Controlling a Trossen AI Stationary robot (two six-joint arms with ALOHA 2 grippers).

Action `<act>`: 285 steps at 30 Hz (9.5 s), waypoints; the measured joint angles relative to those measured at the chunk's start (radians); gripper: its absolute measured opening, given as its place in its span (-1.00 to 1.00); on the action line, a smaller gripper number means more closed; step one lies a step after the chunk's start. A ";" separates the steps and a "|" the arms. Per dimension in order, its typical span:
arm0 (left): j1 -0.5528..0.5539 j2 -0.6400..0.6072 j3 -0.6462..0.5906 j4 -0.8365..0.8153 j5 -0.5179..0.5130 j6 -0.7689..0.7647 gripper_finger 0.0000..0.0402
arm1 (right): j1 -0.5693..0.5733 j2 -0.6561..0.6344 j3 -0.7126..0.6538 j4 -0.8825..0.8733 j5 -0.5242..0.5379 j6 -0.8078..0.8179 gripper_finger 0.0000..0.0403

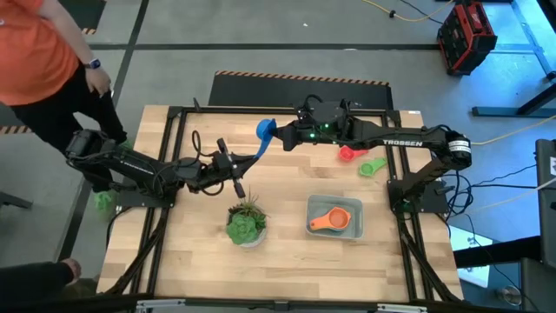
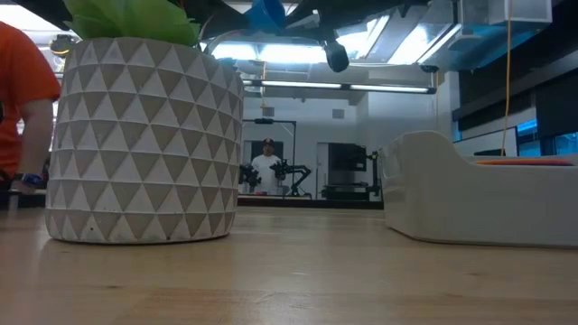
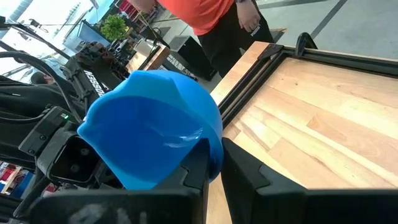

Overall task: Nest measuring cups in basket
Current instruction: Stack the blue measuring cup on top of the orange measuring cup in the grey bin

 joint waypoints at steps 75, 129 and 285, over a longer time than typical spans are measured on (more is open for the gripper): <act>-0.016 0.000 0.001 -0.189 -0.117 -0.079 -0.99 | -0.041 -0.069 -0.001 -0.349 -0.059 -0.314 -0.80; 0.260 0.072 0.001 -0.770 0.183 -0.401 -1.00 | -0.038 -0.068 0.000 -0.306 -0.076 -0.397 -0.80; 0.298 0.250 0.000 -0.731 0.235 -0.394 -0.85 | -0.079 0.052 -0.001 -0.366 -0.234 -0.865 0.46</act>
